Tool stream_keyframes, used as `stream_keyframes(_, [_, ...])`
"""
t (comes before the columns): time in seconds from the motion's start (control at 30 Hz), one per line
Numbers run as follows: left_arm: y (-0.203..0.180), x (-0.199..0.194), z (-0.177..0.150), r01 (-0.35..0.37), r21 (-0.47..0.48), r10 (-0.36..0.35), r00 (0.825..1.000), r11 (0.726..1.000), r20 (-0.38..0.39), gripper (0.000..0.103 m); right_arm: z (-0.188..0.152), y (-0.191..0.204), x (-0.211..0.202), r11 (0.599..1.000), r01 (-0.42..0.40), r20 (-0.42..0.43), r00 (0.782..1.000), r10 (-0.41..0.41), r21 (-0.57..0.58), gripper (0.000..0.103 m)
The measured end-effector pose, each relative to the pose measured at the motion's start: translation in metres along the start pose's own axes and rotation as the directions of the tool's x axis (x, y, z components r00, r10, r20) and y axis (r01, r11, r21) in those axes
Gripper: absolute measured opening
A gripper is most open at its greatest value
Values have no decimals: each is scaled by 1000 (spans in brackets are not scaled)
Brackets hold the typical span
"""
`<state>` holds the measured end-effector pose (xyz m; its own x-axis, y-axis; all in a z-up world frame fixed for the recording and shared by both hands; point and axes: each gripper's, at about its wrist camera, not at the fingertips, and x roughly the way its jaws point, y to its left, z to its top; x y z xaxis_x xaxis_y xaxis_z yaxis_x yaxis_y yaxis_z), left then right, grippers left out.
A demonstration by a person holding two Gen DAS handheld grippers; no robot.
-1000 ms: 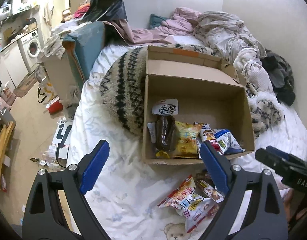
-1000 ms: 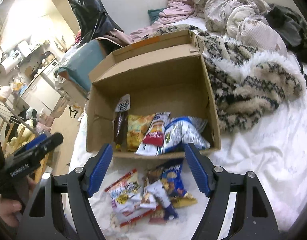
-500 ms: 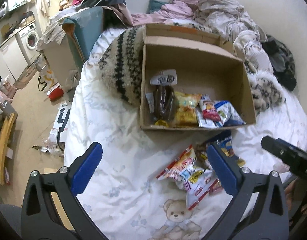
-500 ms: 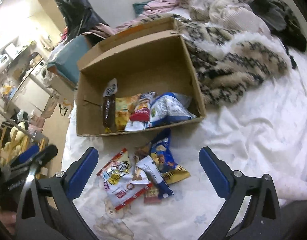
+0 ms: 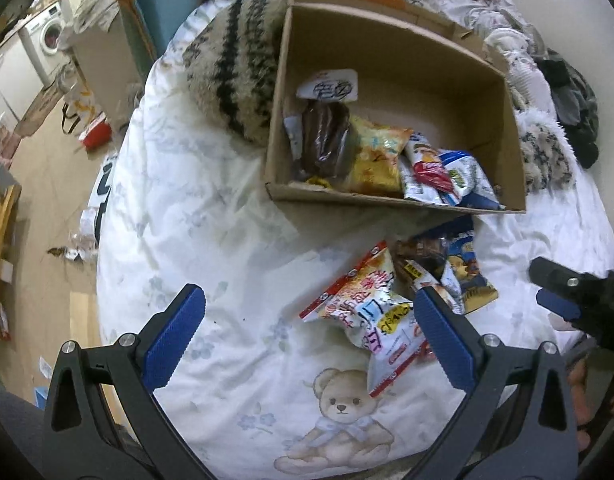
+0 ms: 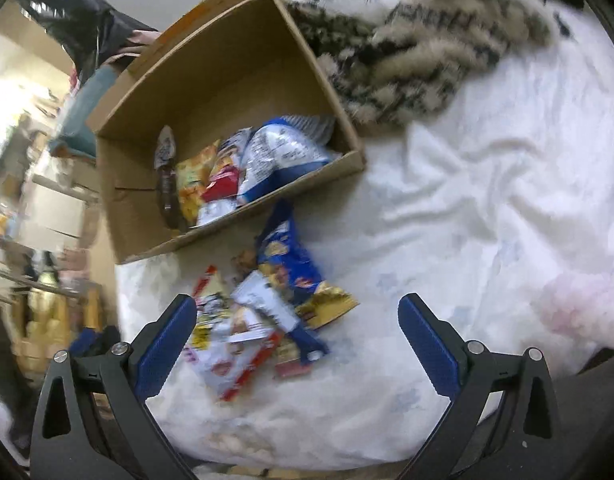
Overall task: Organize snacks
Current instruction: 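Withdraw both tools from the box toward the remaining snacks, then grasp the white-and-red chip bag with the left tool while the right tool grasps a white-and-blue stick packet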
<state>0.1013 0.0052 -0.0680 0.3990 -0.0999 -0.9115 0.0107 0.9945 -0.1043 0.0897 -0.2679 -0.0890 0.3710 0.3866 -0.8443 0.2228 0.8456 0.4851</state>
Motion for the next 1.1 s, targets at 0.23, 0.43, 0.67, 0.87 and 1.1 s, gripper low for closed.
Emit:
stream_keyframes(0.23, [-5,34,-10,31,2,-30,988,1000,-150,103,3,-4,5,998,-41,-22,999,42,52,103])
stream_keyframes(0.43, [-10,69,-18,130,-177,-172,953,976,-250,103,6,-8,11,996,-39,-34,999,42,79,103])
stream_keyframes(0.67, [-10,103,-28,182,-338,-280,922,924,-268,71,6,-11,10,996,-27,-31,999,30,86,103])
stream_keyframes(0.87, [-11,75,-24,216,-278,-286,928,936,-240,32,8,-15,11,995,-25,-42,999,29,100,103])
stream_keyframes(1.1, [13,35,-8,183,-200,-232,937,963,-261,29,7,-5,14,999,7,-61,998,-4,43,102])
